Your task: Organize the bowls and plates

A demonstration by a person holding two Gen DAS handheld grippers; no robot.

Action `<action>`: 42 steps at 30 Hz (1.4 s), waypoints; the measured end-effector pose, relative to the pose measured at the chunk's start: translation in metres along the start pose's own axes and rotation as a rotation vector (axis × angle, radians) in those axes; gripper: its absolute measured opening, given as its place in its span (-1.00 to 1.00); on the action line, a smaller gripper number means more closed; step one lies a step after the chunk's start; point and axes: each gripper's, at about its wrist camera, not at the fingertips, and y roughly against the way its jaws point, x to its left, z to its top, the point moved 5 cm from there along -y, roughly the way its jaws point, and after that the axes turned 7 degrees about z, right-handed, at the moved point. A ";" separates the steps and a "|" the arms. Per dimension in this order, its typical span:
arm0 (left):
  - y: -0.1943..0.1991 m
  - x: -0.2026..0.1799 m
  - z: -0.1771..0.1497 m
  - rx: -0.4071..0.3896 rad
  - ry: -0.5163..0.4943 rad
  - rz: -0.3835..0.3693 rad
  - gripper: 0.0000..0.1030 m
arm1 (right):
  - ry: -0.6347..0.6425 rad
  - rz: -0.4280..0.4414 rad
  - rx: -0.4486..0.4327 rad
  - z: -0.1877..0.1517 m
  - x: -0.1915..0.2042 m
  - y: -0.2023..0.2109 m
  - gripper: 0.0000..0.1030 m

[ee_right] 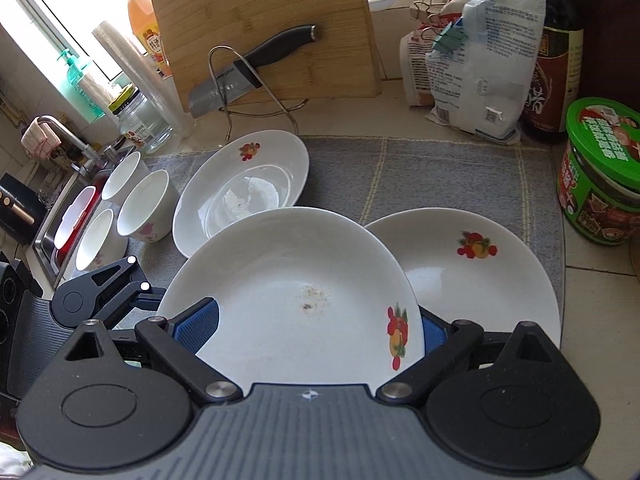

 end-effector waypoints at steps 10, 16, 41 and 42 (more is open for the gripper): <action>-0.026 -0.007 0.011 0.026 0.001 -0.022 0.97 | -0.033 -0.015 -0.006 0.002 -0.030 0.002 0.95; -0.038 -0.010 0.017 0.040 -0.002 -0.028 0.97 | -0.046 -0.014 -0.004 0.002 -0.043 0.002 0.95; -0.066 -0.006 0.028 0.074 -0.022 -0.055 0.97 | -0.104 -0.023 -0.010 -0.001 -0.075 0.003 0.94; -0.066 -0.006 0.028 0.077 -0.021 -0.060 0.97 | -0.104 -0.025 -0.008 -0.001 -0.076 0.003 0.94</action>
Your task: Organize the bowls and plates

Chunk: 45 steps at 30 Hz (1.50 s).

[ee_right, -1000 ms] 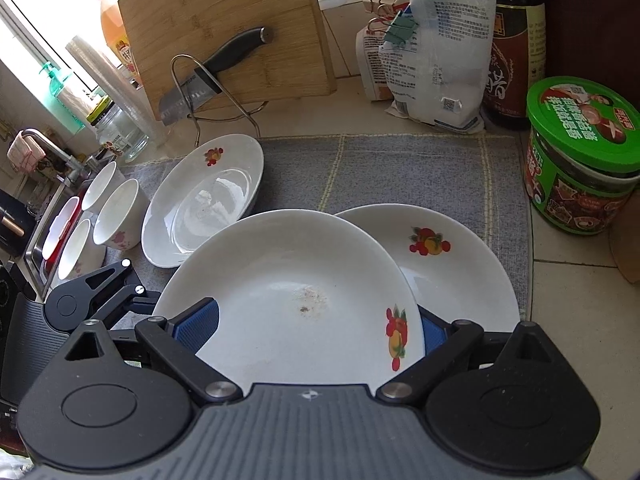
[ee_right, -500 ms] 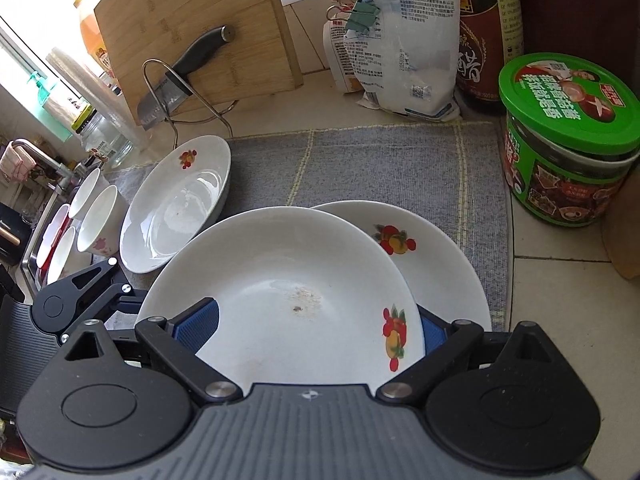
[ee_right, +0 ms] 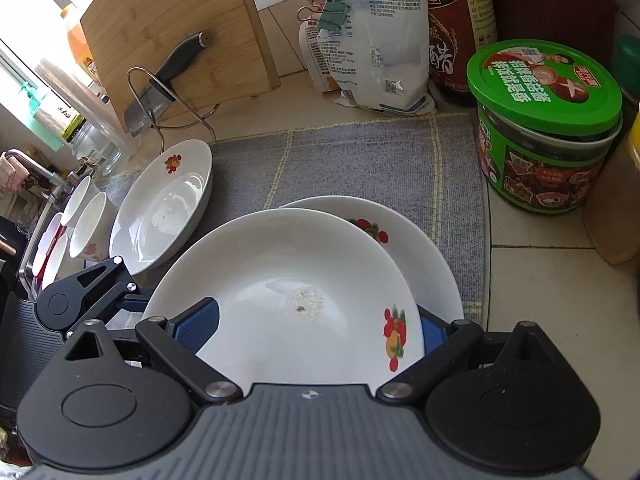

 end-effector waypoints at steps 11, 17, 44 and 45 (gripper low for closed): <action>-0.002 0.002 0.002 0.000 -0.004 0.008 0.97 | -0.008 -0.027 0.004 -0.003 -0.003 0.003 0.94; 0.000 0.002 0.001 -0.004 0.001 0.008 0.97 | -0.025 -0.025 -0.008 -0.006 -0.006 0.010 0.94; -0.003 -0.003 -0.001 -0.020 0.042 0.045 0.97 | -0.029 -0.110 -0.048 -0.018 0.004 0.029 0.95; -0.002 -0.003 -0.002 -0.020 0.047 0.050 0.97 | -0.026 -0.117 -0.050 -0.019 0.004 0.029 0.95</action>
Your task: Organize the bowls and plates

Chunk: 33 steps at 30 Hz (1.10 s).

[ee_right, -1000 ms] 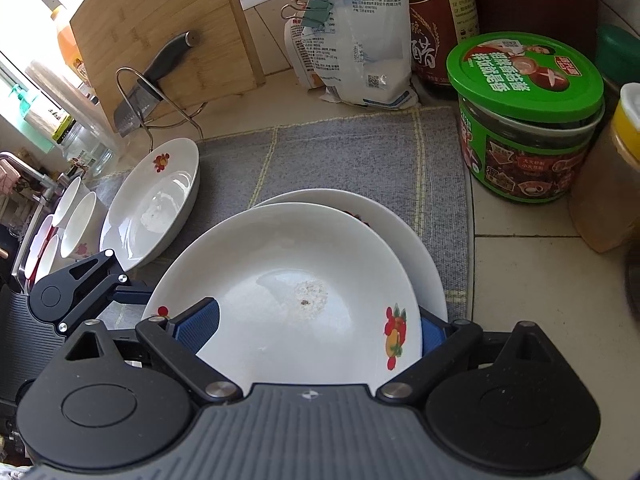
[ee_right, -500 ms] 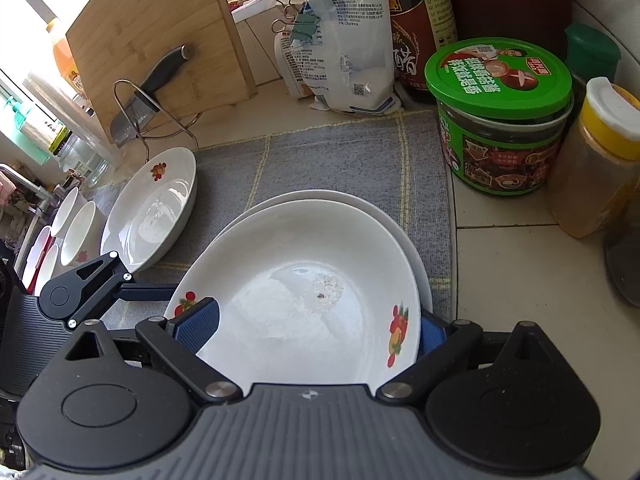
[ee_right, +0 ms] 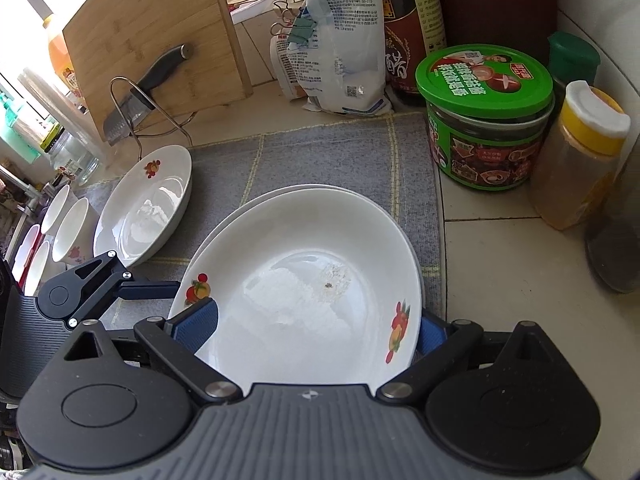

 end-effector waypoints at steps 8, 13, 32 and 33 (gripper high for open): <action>0.004 -0.003 0.001 -0.004 0.025 0.014 0.97 | 0.010 -0.036 0.000 -0.005 0.004 0.003 0.95; 0.008 -0.007 0.002 -0.016 0.038 0.016 0.97 | 0.009 -0.056 -0.004 -0.007 0.004 0.005 0.95; 0.027 -0.005 -0.002 -0.060 0.107 0.043 0.97 | 0.109 -0.154 -0.030 -0.012 0.018 0.014 1.00; 0.031 -0.004 -0.002 -0.065 0.116 0.050 0.97 | 0.128 -0.170 -0.038 -0.011 0.021 0.015 1.00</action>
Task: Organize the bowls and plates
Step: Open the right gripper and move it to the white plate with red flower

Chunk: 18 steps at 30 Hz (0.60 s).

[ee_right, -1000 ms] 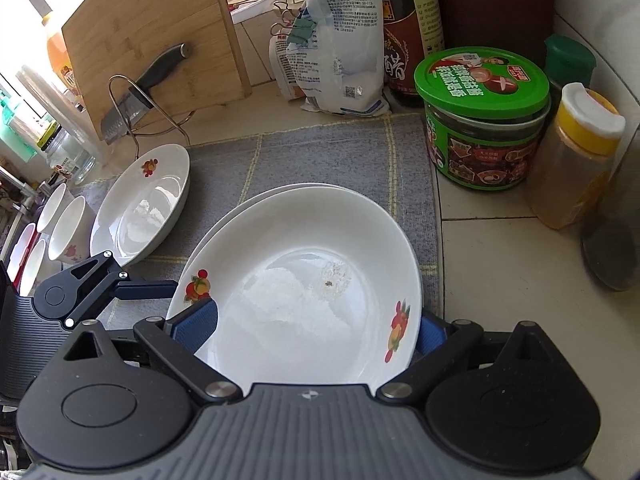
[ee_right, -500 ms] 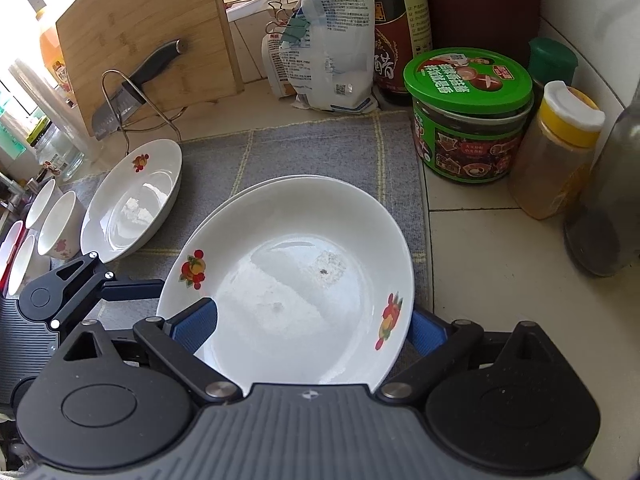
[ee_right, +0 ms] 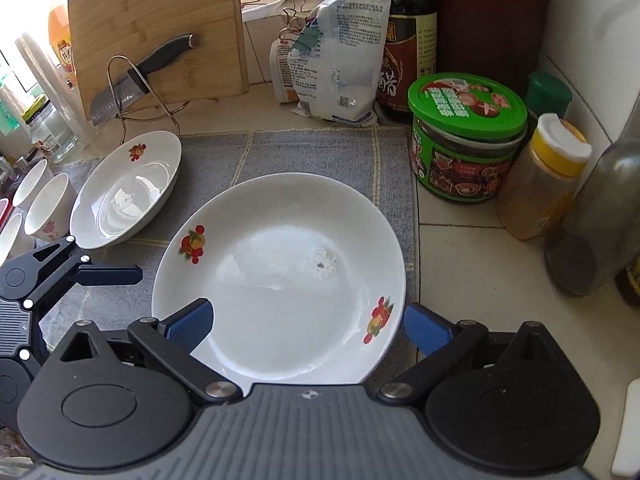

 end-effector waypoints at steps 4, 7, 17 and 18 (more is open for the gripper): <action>0.014 0.007 -0.001 -0.022 0.051 0.056 0.97 | 0.076 -0.034 -0.038 0.005 0.016 0.005 1.00; 0.025 0.016 -0.003 -0.038 0.096 0.119 0.98 | 0.131 -0.031 -0.065 0.008 0.030 0.006 1.00; 0.056 0.056 -0.028 -0.045 0.313 0.382 0.98 | 0.284 0.084 -0.047 0.029 0.076 -0.021 1.00; 0.059 0.059 -0.032 -0.041 0.335 0.409 0.98 | 0.304 0.101 -0.046 0.032 0.081 -0.023 1.00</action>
